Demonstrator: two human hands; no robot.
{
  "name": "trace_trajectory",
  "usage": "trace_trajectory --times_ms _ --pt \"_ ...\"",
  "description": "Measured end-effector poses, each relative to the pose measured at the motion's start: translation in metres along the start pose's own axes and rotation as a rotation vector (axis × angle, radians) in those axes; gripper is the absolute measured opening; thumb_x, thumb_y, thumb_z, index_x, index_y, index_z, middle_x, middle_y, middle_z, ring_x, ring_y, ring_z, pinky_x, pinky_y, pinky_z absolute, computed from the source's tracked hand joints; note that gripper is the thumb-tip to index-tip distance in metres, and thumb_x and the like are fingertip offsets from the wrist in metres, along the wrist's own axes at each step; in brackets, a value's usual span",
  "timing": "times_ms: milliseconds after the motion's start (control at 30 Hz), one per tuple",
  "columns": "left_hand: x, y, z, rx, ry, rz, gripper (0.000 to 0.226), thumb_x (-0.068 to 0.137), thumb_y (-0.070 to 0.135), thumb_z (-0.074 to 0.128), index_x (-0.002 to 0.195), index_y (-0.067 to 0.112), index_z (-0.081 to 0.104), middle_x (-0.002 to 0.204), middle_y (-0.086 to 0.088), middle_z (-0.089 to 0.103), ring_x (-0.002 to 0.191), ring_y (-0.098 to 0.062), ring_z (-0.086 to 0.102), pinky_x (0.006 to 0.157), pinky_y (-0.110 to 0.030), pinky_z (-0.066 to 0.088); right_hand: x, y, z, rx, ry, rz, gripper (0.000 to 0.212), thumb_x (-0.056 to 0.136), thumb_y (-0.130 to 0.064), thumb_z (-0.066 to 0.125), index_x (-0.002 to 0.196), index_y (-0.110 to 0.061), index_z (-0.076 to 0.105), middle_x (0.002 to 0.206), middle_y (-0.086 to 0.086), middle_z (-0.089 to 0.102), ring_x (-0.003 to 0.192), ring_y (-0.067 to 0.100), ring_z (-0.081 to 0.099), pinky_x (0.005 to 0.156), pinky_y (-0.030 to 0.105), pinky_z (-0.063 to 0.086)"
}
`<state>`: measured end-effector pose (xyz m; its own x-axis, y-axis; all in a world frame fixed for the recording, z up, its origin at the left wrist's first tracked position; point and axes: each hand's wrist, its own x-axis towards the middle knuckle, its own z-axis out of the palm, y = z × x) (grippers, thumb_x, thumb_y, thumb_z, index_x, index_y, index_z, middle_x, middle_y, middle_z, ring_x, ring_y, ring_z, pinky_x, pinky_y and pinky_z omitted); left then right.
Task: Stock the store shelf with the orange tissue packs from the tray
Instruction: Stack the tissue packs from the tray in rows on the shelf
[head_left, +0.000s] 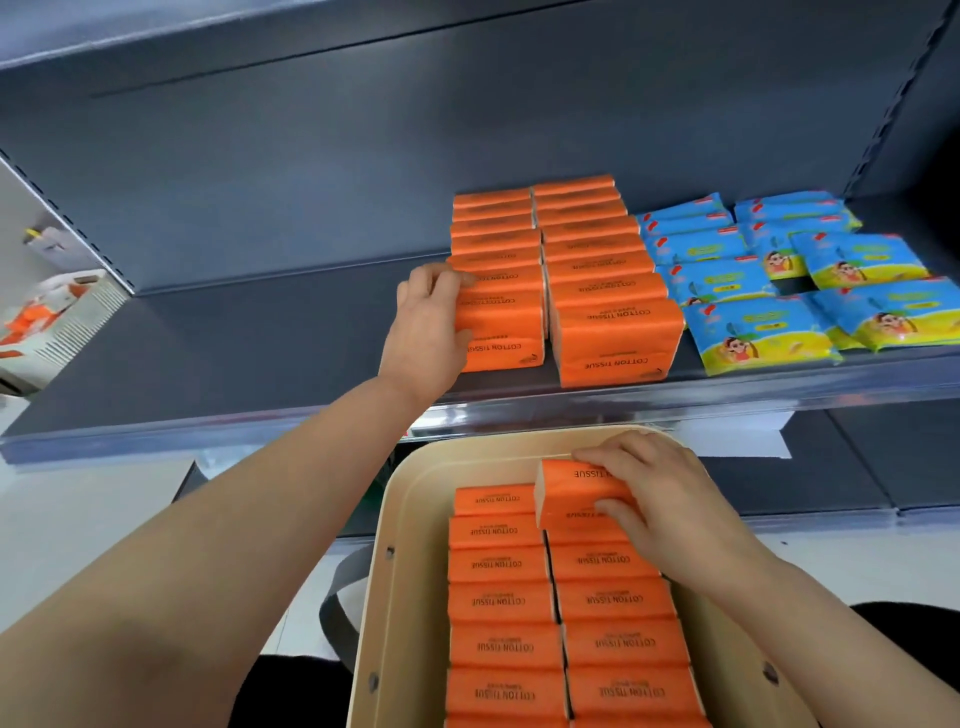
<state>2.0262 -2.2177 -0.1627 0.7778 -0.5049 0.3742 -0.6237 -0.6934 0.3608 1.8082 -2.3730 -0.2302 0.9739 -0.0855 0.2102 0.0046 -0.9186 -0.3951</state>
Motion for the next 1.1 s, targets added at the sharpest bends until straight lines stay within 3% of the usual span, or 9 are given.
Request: trace_trajectory --times_ms 167,400,600,700,800,867,1000,1100 --pt "-0.028 -0.018 -0.024 -0.048 0.063 -0.039 0.052 0.083 -0.011 0.049 0.129 0.013 0.049 0.140 -0.003 0.037 0.128 -0.020 0.032 0.083 -0.019 0.034 0.025 -0.027 -0.012 -0.050 0.041 -0.094 0.049 0.083 -0.025 0.068 0.129 -0.031 0.051 0.118 -0.009 0.056 0.111 0.016 0.054 0.094 0.038 0.042" --pt "-0.048 -0.035 -0.049 -0.068 0.084 -0.116 0.045 0.089 -0.008 0.045 0.129 0.012 0.048 0.141 -0.001 0.036 0.129 -0.017 0.032 0.079 -0.015 0.031 0.119 -0.083 -0.033 -0.170 0.227 -0.094 0.048 0.084 -0.023 0.068 0.129 -0.028 0.054 0.124 -0.002 0.058 0.120 0.024 0.045 0.093 0.041 0.032" --pt "-0.044 -0.030 -0.049 -0.095 0.033 -0.104 0.043 0.091 -0.002 0.047 0.130 0.014 0.047 0.140 0.001 0.038 0.127 -0.015 0.034 0.078 -0.022 0.036 0.151 -0.081 -0.012 -0.266 0.257 -0.059 0.043 0.082 -0.020 0.070 0.123 -0.027 0.058 0.119 0.000 0.058 0.116 0.027 0.043 0.087 0.043 0.030" --pt "-0.041 -0.023 -0.042 -0.123 -0.020 -0.116 0.045 0.092 0.001 0.048 0.135 0.013 0.043 0.142 -0.003 0.038 0.130 -0.019 0.035 0.085 -0.026 0.038 0.150 -0.076 0.001 -0.278 0.240 -0.037 0.045 0.077 -0.022 0.074 0.119 -0.027 0.062 0.114 0.004 0.056 0.112 0.029 0.046 0.086 0.044 0.032" --pt "-0.038 -0.016 -0.034 -0.168 -0.085 -0.151 0.054 0.092 0.007 0.051 0.143 0.009 0.033 0.146 -0.009 0.037 0.134 -0.023 0.035 0.099 -0.032 0.036 0.145 -0.071 0.005 -0.300 0.296 -0.019 0.053 0.070 -0.027 0.080 0.119 -0.026 0.061 0.113 0.007 0.057 0.108 0.030 0.050 0.084 0.047 0.036" --pt "-0.037 -0.013 -0.029 -0.179 -0.139 -0.184 0.063 0.092 0.009 0.053 0.148 0.008 0.023 0.147 -0.010 0.037 0.135 -0.025 0.036 0.103 -0.034 0.036 0.138 -0.067 -0.001 -0.339 0.337 -0.014 0.065 0.068 -0.033 0.081 0.127 -0.024 0.055 0.122 0.009 0.055 0.115 0.030 0.048 0.088 0.048 0.036" --pt "-0.033 -0.007 -0.018 -0.162 -0.233 -0.259 0.083 0.090 0.021 0.062 0.151 0.009 0.008 0.138 -0.013 0.046 0.123 -0.029 0.049 0.096 -0.041 0.043 0.119 -0.047 -0.014 -0.421 0.356 0.064 0.087 0.067 -0.040 0.081 0.139 -0.011 0.042 0.141 0.012 0.045 0.134 0.029 0.037 0.101 0.053 0.030" --pt "-0.029 -0.002 -0.008 -0.114 -0.214 -0.295 0.096 0.084 0.028 0.071 0.150 0.009 0.004 0.136 -0.010 0.049 0.122 -0.029 0.051 0.091 -0.042 0.045 0.109 -0.032 -0.017 -0.446 0.295 0.156 0.095 0.067 -0.042 0.080 0.142 -0.003 0.036 0.147 0.015 0.038 0.141 0.030 0.027 0.107 0.057 0.023"
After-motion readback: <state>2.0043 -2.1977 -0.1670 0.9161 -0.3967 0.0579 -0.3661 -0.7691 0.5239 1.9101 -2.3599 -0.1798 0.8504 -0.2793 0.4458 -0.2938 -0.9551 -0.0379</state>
